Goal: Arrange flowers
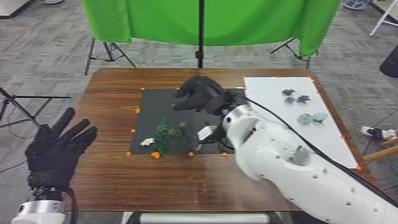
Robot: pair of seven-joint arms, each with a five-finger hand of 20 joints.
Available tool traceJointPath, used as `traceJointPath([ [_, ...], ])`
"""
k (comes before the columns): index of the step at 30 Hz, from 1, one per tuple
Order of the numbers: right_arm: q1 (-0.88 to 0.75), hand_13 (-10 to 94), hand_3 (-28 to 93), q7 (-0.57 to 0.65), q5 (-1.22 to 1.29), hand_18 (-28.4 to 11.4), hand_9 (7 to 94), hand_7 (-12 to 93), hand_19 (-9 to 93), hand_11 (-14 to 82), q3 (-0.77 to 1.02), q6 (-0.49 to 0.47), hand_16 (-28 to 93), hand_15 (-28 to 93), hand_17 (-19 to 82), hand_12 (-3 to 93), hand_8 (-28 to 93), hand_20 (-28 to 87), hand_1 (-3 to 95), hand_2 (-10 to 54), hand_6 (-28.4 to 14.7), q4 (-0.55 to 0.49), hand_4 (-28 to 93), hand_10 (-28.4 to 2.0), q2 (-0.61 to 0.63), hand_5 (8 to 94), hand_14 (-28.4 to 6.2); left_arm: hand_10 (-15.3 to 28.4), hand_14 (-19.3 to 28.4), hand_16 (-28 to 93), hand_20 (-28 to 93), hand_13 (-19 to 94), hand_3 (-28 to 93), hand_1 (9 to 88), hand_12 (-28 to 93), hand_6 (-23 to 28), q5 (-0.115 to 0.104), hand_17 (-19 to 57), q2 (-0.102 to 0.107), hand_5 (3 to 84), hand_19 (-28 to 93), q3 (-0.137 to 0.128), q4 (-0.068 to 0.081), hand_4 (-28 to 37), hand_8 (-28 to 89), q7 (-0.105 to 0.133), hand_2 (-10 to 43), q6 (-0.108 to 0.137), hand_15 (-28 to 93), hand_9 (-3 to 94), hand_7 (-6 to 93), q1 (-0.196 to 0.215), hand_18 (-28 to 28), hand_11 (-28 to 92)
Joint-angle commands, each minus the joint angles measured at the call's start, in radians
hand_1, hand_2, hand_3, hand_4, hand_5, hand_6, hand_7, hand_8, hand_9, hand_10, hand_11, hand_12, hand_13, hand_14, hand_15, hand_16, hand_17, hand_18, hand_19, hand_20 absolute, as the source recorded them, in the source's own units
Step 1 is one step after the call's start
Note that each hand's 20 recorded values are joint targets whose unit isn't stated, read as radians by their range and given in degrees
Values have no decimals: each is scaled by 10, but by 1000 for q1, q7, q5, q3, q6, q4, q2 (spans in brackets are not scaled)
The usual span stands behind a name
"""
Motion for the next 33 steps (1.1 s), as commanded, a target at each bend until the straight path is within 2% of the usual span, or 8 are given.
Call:
traceJointPath([
  [1, -262, 567, 763, 124, -106, -232, 678, 145, 770, 353, 263, 135, 159, 761, 172, 160, -128, 500, 326, -95, -2, 1, -283, -129, 338, 607, -113, 183, 283, -72, 158, 238, 715, 125, 102, 52, -15, -85, -3, 343, 545, 8, 2, -283, -100, 26, 110, 0, 462, 338, 103, 41, 284, 188],
  [5, -321, 564, 764, 217, -164, -236, 672, 146, 771, 343, 321, 171, 155, 757, 176, 158, -129, 498, 325, -95, 0, 33, -283, -129, 390, 605, -115, 183, 283, -71, 161, 238, 726, 123, 103, 52, -5, -86, -10, 343, 540, 11, 0, -283, -99, 14, 106, -3, 461, 338, 103, 36, 284, 187],
  [9, -325, 564, 782, 271, -199, -236, 662, 147, 771, 332, 313, 150, 149, 754, 178, 155, -130, 494, 344, -95, 6, 81, -282, -126, 420, 595, -110, 184, 283, -70, 164, 237, 732, 129, 103, 53, -25, -87, 22, 343, 538, 26, -1, -283, -99, 41, 101, 19, 460, 338, 102, 42, 284, 187],
  [15, -251, 541, 794, 323, -286, -233, 615, 150, 770, 316, 178, 151, 142, 754, 176, 153, -133, 485, 347, -95, 14, 169, -282, -133, 444, 559, -107, 184, 283, -71, 168, 237, 739, 138, 104, 55, -30, -87, 34, 341, 537, 35, -2, -283, -98, 44, 95, 26, 463, 338, 101, 46, 284, 189],
  [21, -143, 523, 795, 365, -289, -236, 589, 153, 771, 306, 62, 81, 132, 756, 171, 149, -136, 479, 340, -95, 19, 232, -283, -139, 424, 530, -112, 185, 282, -71, 171, 236, 746, 143, 104, 56, -8, -87, 12, 340, 536, 24, -2, -283, -98, 7, 90, 12, 464, 337, 103, 36, 284, 188],
  [24, -132, 524, 794, 377, -305, -236, 591, 154, 771, 309, 45, 43, 128, 757, 170, 150, -137, 478, 340, -95, 21, 246, -283, -138, 412, 528, -112, 185, 282, -72, 173, 236, 746, 144, 104, 56, -20, -87, 29, 339, 535, 30, -2, -283, -98, 18, 89, 23, 465, 336, 103, 33, 284, 189],
  [29, -131, 596, 792, 404, -375, -230, 687, 182, 787, 302, -12, 86, 139, 730, 204, 171, -130, 471, 404, -95, 29, 275, -282, -117, 394, 627, -100, 185, 282, -73, 175, 237, 747, 149, 104, 55, -25, -87, 37, 338, 535, 27, -5, -283, -99, 21, 88, 27, 466, 336, 105, 41, 284, 189],
  [33, -142, 706, 680, 399, -403, -218, 865, 213, 838, 169, -28, 142, 206, 687, 270, 330, -19, 456, 524, -95, 32, 274, -283, -72, 389, 792, -60, 184, 281, -73, 176, 236, 750, 150, 104, 56, -31, -88, 43, 338, 535, 29, -6, -283, -99, 23, 86, 35, 466, 336, 105, 47, 284, 189],
])
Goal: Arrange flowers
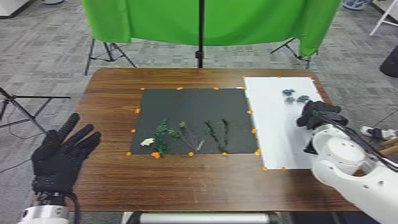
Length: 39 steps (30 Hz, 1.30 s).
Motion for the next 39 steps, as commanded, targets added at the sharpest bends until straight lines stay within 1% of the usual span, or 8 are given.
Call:
traceJointPath([
  [1, -28, 737, 661, 15, -118, -215, 907, 210, 848, 168, -46, 111, 213, 677, 285, 349, -5, 454, 550, -95, 34, 13, -283, -61, -18, 831, -51, 184, 281, -73, 176, 237, 749, 152, 104, 56, -15, -88, 17, 338, 534, 1, -4, -283, -99, 1, 86, 21, 466, 337, 105, 20, 284, 189],
  [10, 139, 782, 653, -106, -69, -214, 937, 184, 867, 209, -100, 233, 231, 661, 316, 340, 19, 451, 590, -95, 18, -96, -283, -56, -180, 881, -42, 184, 281, -73, 177, 237, 751, 154, 104, 56, -24, -88, 29, 339, 535, 12, -5, -283, -100, 12, 86, 30, 466, 336, 106, 36, 284, 191],
  [17, 438, 779, 665, -315, -3, -210, 937, 182, 868, 205, -345, 244, 240, 664, 311, 347, 27, 452, 583, -95, 16, 29, -283, -58, -516, 880, -40, 186, 281, -73, 178, 237, 750, 157, 104, 57, -30, -88, 55, 338, 535, 21, -9, -283, -100, 34, 85, 40, 466, 337, 106, 17, 284, 192],
  [26, 597, 755, 689, -348, 33, -202, 933, 196, 867, 204, -532, 208, 245, 691, 293, 362, 29, 457, 563, -95, 18, 277, -283, -59, -777, 866, -43, 185, 281, -73, 179, 237, 749, 159, 103, 57, -48, -87, 154, 339, 535, 57, -2, -283, -101, 73, 86, 49, 467, 337, 108, -43, 284, 194],
  [32, 781, 749, 682, -249, 118, -202, 921, 204, 863, 226, -791, 249, 233, 700, 285, 354, 16, 462, 561, -95, 26, 363, -283, -63, -833, 855, -44, 185, 281, -73, 179, 237, 749, 160, 103, 58, -19, -87, 179, 339, 535, 45, 9, -283, -101, 29, 87, 21, 468, 337, 108, -103, 284, 195],
  [34, 766, 743, 674, -222, 115, -201, 913, 202, 861, 245, -781, 197, 226, 705, 281, 341, 6, 467, 561, -95, 30, 361, -283, -64, -831, 851, -43, 186, 281, -74, 179, 237, 750, 161, 102, 58, 1, -87, 157, 339, 536, 43, 13, -283, -101, -9, 86, 8, 468, 337, 108, -126, 284, 194],
  [36, 770, 734, 664, -222, 109, -199, 903, 195, 859, 254, -795, 189, 223, 709, 274, 336, -2, 470, 561, -95, 35, 368, -283, -65, -831, 848, -43, 185, 281, -74, 179, 237, 750, 161, 102, 58, -10, -87, 171, 339, 536, 47, 12, -283, -101, 15, 86, 17, 468, 337, 107, -123, 284, 195],
  [39, 743, 726, 651, -218, 85, -198, 891, 178, 857, 262, -766, 136, 217, 714, 269, 328, -11, 470, 557, -95, 41, 370, -283, -65, -823, 839, -44, 185, 281, -74, 179, 237, 750, 161, 102, 58, 4, -87, 154, 338, 536, 45, 15, -283, -101, -3, 86, 4, 469, 337, 107, -139, 284, 194],
])
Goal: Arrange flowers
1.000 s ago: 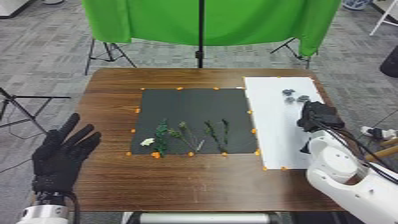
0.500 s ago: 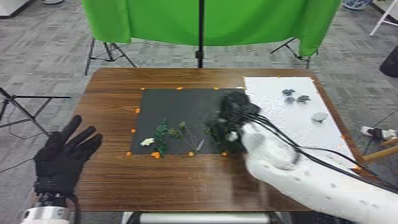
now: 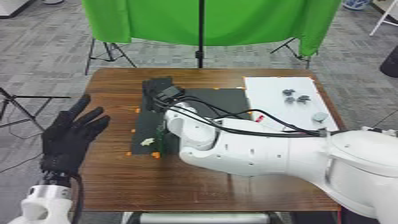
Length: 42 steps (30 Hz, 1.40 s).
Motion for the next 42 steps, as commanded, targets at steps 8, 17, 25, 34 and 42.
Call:
traceJointPath([
  [8, -56, 693, 602, 18, -59, -199, 847, 144, 851, 312, 89, -216, 206, 734, 249, 282, -30, 473, 542, -95, 46, 7, -283, -73, 4, 778, -55, 186, 281, -74, 179, 236, 751, 161, 103, 58, 32, -87, -25, 339, 536, -6, 13, -283, -101, -17, 85, -39, 469, 337, 108, -36, 284, 194],
  [17, -90, 667, 607, 37, -105, -201, 804, 149, 843, 363, 115, -279, 195, 750, 233, 237, -60, 478, 502, -95, 52, -2, -283, -83, 2, 703, -60, 186, 281, -75, 180, 237, 754, 163, 103, 58, 48, -87, -47, 338, 535, -12, 17, -283, -101, -46, 85, -61, 470, 337, 107, -37, 284, 194],
  [25, -135, 655, 676, 27, -118, -203, 791, 147, 842, 377, 174, -336, 188, 757, 227, 223, -104, 479, 459, -95, 54, -2, -283, -87, 15, 685, -66, 186, 281, -75, 180, 237, 756, 168, 102, 58, 65, -87, -79, 339, 536, -27, 18, -283, -101, -88, 83, -73, 470, 337, 108, -42, 284, 196],
  [34, -129, 635, 729, 22, -95, -212, 761, 146, 834, 412, 188, -371, 188, 771, 206, 193, -133, 492, 391, -95, 38, -13, -283, -100, 13, 629, -73, 186, 280, -75, 180, 237, 758, 182, 103, 58, 65, -87, -73, 340, 536, -24, 15, -283, -101, -99, 83, -63, 470, 337, 108, -40, 284, 197],
  [42, -131, 628, 708, 20, -67, -221, 750, 143, 825, 429, 201, -300, 193, 797, 195, 188, -131, 508, 355, -95, 25, -19, -283, -105, 18, 607, -87, 186, 280, -75, 180, 236, 763, 187, 102, 59, 75, -87, -107, 340, 536, -37, 12, -283, -101, -123, 81, -64, 471, 337, 108, -30, 284, 197],
])
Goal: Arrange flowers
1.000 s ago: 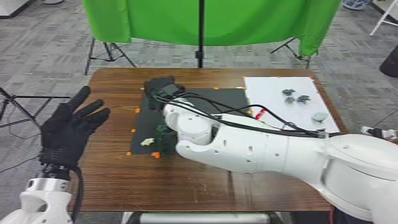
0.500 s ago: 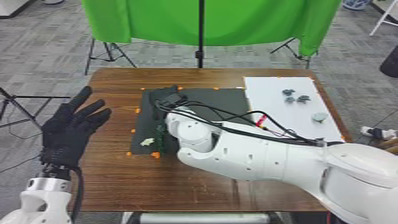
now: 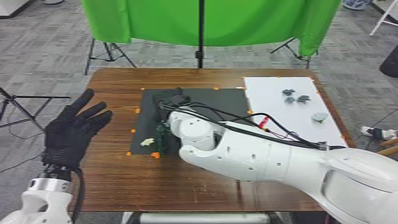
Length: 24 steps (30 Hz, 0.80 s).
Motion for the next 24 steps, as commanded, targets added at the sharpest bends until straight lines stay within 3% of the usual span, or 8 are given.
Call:
traceJointPath([
  [1, 5, 627, 705, -3, 14, -220, 749, 143, 825, 430, 21, 83, 193, 798, 196, 188, -131, 509, 350, -95, 23, -18, -283, -106, 4, 608, -87, 186, 281, -75, 180, 236, 763, 187, 102, 59, 14, -87, -40, 340, 537, -10, -1, -283, -101, -29, 81, 0, 471, 337, 108, 22, 284, 197],
  [5, -10, 630, 700, 4, 87, -221, 754, 142, 824, 438, 59, 177, 191, 799, 199, 188, -131, 511, 333, -95, 19, -52, -283, -108, 17, 612, -90, 186, 281, -76, 179, 236, 762, 188, 102, 59, 0, -87, -52, 340, 537, -15, -6, -283, -102, -23, 81, 14, 470, 337, 108, 54, 284, 198],
  [7, -23, 631, 695, -2, 141, -222, 755, 141, 825, 440, 93, 237, 190, 799, 200, 187, -130, 511, 327, -95, 17, -84, -283, -110, 27, 615, -91, 186, 281, -76, 179, 236, 760, 188, 102, 59, -12, -87, -51, 340, 537, -17, -10, -283, -101, 4, 81, 26, 470, 337, 109, 83, 284, 198],
  [8, -21, 631, 693, -6, 181, -225, 755, 141, 826, 440, 102, 275, 189, 800, 201, 186, -130, 512, 326, -95, 17, -101, -283, -111, 39, 616, -94, 186, 281, -75, 179, 236, 759, 186, 102, 59, -16, -87, -56, 340, 537, -17, -11, -283, -101, 1, 81, 32, 470, 337, 108, 87, 284, 199],
  [13, 7, 630, 689, -32, 245, -226, 755, 137, 828, 442, 131, 313, 189, 805, 199, 187, -129, 517, 328, -95, 14, -123, -283, -115, 26, 623, -98, 186, 281, -76, 179, 236, 761, 179, 101, 59, -45, -87, -10, 340, 537, -21, -21, -283, -101, 67, 82, 58, 471, 337, 108, 123, 284, 198],
  [19, 0, 622, 687, -27, 249, -226, 749, 137, 824, 443, 108, 279, 189, 808, 192, 187, -128, 522, 331, -95, 16, -116, -283, -116, 2, 621, -101, 185, 280, -76, 179, 236, 758, 181, 101, 59, -38, -87, -8, 340, 538, 17, -9, -283, -101, 58, 84, 44, 470, 337, 109, 72, 284, 198],
  [21, -26, 622, 686, -31, 226, -226, 748, 137, 823, 439, 127, 268, 187, 806, 192, 185, -128, 524, 329, -95, 16, -124, -283, -115, 6, 622, -103, 186, 280, -75, 178, 236, 758, 181, 101, 59, -47, -87, -7, 340, 537, 21, -15, -283, -101, 75, 84, 55, 471, 336, 109, 91, 284, 198],
  [24, -50, 619, 686, -31, 238, -227, 749, 137, 821, 420, 166, 244, 183, 799, 192, 178, -128, 525, 322, -95, 14, -168, -283, -118, 48, 626, -106, 185, 280, -76, 178, 236, 758, 181, 102, 59, -44, -87, -24, 339, 537, 19, -16, -283, -101, 71, 84, 57, 471, 336, 109, 113, 284, 198],
])
